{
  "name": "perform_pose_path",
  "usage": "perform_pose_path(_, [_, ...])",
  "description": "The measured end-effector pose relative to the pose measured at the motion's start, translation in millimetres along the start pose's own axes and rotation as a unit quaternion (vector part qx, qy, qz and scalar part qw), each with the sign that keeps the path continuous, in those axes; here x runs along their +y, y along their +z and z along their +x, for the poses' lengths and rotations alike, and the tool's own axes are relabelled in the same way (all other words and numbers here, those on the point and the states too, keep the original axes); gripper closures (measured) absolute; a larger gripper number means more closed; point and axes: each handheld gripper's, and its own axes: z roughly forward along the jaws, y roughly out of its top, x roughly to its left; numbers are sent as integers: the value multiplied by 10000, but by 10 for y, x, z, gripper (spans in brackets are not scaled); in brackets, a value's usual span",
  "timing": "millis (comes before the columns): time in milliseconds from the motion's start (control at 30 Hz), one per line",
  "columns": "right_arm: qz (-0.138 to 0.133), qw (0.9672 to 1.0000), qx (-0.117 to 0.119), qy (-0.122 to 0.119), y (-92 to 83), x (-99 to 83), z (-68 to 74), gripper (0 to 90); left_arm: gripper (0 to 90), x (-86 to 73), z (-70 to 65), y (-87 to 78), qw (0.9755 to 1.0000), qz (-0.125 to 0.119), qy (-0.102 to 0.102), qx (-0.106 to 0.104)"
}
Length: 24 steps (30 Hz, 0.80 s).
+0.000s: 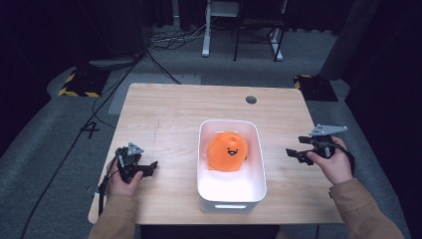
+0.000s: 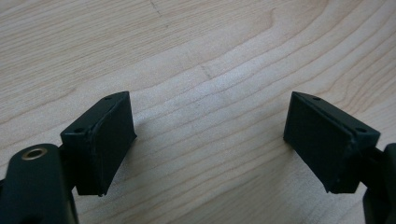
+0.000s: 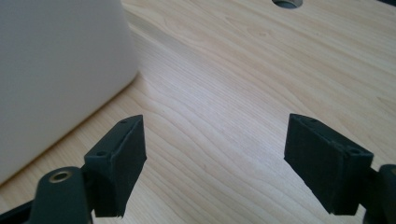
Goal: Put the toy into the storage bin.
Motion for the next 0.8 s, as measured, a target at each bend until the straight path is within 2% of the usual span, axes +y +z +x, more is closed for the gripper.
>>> perform_pose_path(133, [33,9999,98,119,81,-146,-57,214,166,0,1,0,10000,2,8,2])
perform_pose_path(567, [160,9995,121,251,247,-556,-146,218,166,0,0,0,10000,0,0,0])
perform_pose_path(800, [290,9995,71,113,326,-721,-151,218,166,0,0,0,10000,0,-1,1])
